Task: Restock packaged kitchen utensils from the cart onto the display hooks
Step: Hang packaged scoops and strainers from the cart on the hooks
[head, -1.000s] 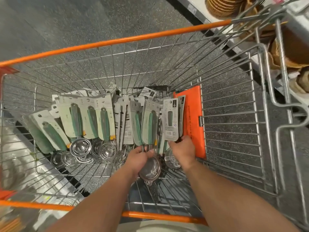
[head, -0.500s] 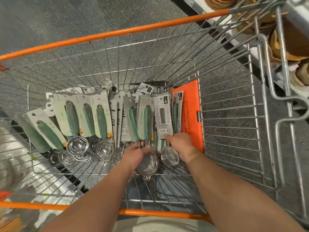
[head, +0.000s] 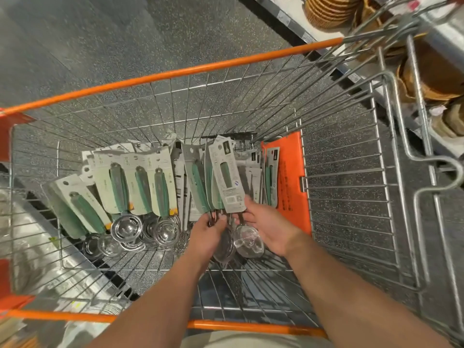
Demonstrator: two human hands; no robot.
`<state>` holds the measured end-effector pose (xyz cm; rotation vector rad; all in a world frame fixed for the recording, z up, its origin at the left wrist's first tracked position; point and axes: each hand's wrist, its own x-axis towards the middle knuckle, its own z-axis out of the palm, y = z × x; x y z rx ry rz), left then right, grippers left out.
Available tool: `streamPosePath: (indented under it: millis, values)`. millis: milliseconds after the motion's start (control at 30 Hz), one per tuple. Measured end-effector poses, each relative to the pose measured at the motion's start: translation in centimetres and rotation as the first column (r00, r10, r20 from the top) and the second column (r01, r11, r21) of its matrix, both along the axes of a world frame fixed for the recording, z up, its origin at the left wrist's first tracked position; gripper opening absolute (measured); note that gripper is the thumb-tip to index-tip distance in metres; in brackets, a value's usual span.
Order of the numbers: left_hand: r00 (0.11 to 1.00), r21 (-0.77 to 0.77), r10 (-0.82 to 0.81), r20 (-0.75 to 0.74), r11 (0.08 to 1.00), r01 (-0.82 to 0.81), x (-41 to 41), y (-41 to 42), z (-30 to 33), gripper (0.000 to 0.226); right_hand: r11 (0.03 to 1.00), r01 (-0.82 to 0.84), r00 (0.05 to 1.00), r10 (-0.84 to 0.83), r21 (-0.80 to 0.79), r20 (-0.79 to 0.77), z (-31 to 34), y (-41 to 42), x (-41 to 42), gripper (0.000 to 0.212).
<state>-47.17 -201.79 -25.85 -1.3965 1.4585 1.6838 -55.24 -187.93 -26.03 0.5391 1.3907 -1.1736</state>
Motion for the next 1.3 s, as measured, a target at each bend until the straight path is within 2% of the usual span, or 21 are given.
streamPosePath:
  millis: [133,267,300,367,467,567,633,733,800,867,933,1000,1067,1133,1300]
  values:
    - [0.997,-0.031,0.019,-0.074,0.999,-0.022,-0.3,0.4,0.5,0.043,0.973,0.223,0.972,-0.217,-0.065,0.091,1.4,-0.8,0.1,0.087]
    - [0.991,0.015,0.005,-0.132,1.000,-0.003,-0.3,0.6,0.6,0.105,0.899,0.422,0.905,-0.409,-0.120,0.119,2.8,-2.6,0.4,0.098]
    - [0.989,0.023,-0.004,-0.145,1.000,0.008,-0.4,0.6,0.9,0.103,0.882,0.451,0.891,-0.436,-0.136,0.128,2.8,-3.0,0.5,0.101]
    - [0.983,0.031,-0.019,-0.184,0.999,0.025,-0.7,0.7,1.4,0.073,0.847,0.514,0.856,-0.496,-0.138,0.147,2.9,-3.4,0.3,0.103]
    - [0.986,0.127,0.076,-0.149,0.990,-0.057,-0.7,0.6,0.8,0.065,0.814,0.555,0.827,-0.519,-0.170,0.217,2.9,-3.1,0.0,0.104]
    - [0.988,0.135,0.132,-0.082,0.984,-0.120,-0.5,0.2,0.1,0.029,0.832,0.521,0.846,-0.474,-0.190,0.244,1.9,-1.3,0.3,0.103]
    - [0.987,0.129,0.156,-0.029,0.980,-0.151,-0.2,-0.2,-0.5,0.003,0.895,0.429,0.898,-0.408,-0.125,0.164,1.3,0.1,0.5,0.092]
    - [0.986,0.124,0.165,0.009,0.978,-0.165,-0.1,-0.5,-0.8,0.019,0.926,0.355,0.935,-0.350,0.125,-0.064,0.1,2.0,0.6,0.062]
    - [0.990,0.100,0.141,0.002,0.985,-0.141,-0.1,-0.6,-0.8,0.019,0.873,0.353,0.931,-0.292,0.337,-0.220,-1.3,3.1,0.5,0.043]
    - [0.991,0.077,0.136,-0.011,0.988,-0.135,0.0,-0.8,-0.9,0.016,0.826,0.311,0.939,-0.191,0.470,-0.286,-3.1,4.1,0.1,0.034]
    - [0.992,0.042,0.128,-0.020,0.991,-0.127,0.1,-1.0,-1.0,0.012,0.806,0.280,0.951,-0.157,0.522,-0.267,-3.2,4.3,-0.1,0.029]
    - [0.993,0.018,0.117,-0.032,0.993,-0.117,0.3,-1.2,-1.3,0.007,0.836,0.121,0.981,-0.018,0.535,-0.194,-2.6,3.7,-0.3,0.031]
    - [0.993,0.009,0.109,-0.036,0.994,-0.108,0.4,-1.4,-1.3,0.005,0.884,-0.014,0.987,0.087,0.467,-0.135,-2.9,3.3,-0.2,0.059]
    - [0.993,0.006,0.111,-0.031,0.994,-0.111,0.5,-1.6,-1.4,0.004,0.906,-0.051,0.987,0.111,0.419,-0.119,-3.4,3.1,0.0,0.071]
    - [0.995,-0.007,0.095,-0.015,0.995,-0.095,0.9,-1.7,-1.8,0.005,0.893,-0.076,0.971,0.168,0.443,-0.172,-3.5,3.1,-0.4,0.062]
